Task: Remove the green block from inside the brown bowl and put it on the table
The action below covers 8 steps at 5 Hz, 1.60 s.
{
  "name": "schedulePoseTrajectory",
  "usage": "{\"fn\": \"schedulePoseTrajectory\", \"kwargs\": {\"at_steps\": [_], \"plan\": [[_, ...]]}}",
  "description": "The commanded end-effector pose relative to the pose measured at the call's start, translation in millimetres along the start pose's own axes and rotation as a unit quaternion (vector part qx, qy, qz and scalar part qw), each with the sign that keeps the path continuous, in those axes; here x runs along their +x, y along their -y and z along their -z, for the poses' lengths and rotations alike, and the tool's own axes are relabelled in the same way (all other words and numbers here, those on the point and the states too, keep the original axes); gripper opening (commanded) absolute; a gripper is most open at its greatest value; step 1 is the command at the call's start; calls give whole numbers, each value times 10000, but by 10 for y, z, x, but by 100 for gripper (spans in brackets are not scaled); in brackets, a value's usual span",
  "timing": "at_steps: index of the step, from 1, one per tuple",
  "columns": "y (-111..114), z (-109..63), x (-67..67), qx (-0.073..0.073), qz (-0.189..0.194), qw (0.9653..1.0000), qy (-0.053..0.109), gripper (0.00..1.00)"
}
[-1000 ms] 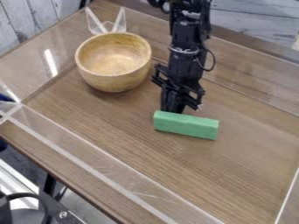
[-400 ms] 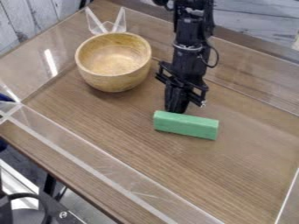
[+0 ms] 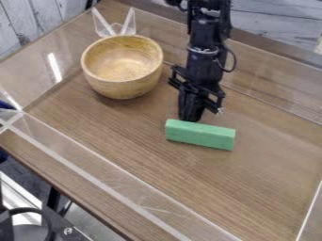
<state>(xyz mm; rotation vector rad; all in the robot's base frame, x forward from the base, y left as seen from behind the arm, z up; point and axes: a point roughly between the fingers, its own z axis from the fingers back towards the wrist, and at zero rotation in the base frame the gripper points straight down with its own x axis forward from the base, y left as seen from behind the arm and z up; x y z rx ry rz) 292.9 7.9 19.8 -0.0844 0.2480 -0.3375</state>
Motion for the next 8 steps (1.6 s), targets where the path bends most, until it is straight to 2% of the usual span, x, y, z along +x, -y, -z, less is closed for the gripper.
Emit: {"fn": "schedulePoseTrajectory", "kwargs": {"at_steps": [1,3,7,8], "plan": [[-1,-144,90,131,58,9995,289,0],[28,-218,131,189,129,9988,429,0],[67,-244,229,235,265,9976,591,0],[65,-287,224,224,232,9975,636,100]]}}
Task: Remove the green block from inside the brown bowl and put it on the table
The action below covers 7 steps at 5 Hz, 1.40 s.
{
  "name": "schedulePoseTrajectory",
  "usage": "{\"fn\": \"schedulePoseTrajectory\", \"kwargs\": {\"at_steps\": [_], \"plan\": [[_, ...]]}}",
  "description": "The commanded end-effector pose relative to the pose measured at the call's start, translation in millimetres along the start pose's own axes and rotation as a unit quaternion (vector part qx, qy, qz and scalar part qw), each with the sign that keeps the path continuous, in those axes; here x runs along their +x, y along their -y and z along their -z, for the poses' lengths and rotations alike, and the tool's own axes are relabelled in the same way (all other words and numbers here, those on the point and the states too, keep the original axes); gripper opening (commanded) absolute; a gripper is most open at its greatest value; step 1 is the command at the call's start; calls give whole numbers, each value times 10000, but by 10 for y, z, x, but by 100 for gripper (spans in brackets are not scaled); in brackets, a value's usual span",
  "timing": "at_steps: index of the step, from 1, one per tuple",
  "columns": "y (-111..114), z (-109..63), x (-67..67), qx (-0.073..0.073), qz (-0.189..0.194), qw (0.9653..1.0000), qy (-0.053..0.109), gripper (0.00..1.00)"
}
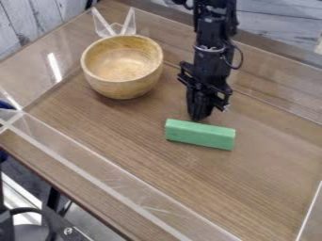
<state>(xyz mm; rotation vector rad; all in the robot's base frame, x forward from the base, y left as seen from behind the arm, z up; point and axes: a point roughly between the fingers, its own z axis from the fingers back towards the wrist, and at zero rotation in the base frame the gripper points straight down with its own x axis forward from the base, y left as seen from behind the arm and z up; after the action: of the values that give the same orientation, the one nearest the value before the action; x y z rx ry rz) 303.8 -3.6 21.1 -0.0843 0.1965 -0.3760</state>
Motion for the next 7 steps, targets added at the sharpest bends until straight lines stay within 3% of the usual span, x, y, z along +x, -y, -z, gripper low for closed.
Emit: {"fn": "schedulePoseTrajectory", "kwargs": {"at_steps": [1,2,3,4,5,6,7], "plan": [[-20,-312,90,165,-5,9988,458,100],[-16,-503,45,227,-68,9976,655,100],[-25,-848,-42,399,-204,9948,916,100],[-82,-1085,-122,445,-312,9922,1120,100],[-102,-950,-95,398,-399,9925,1087,100],[-170,-872,-83,333,-963,9883,1134,100],[-241,-785,-63,304,-1155,9865,1122,100]]}}
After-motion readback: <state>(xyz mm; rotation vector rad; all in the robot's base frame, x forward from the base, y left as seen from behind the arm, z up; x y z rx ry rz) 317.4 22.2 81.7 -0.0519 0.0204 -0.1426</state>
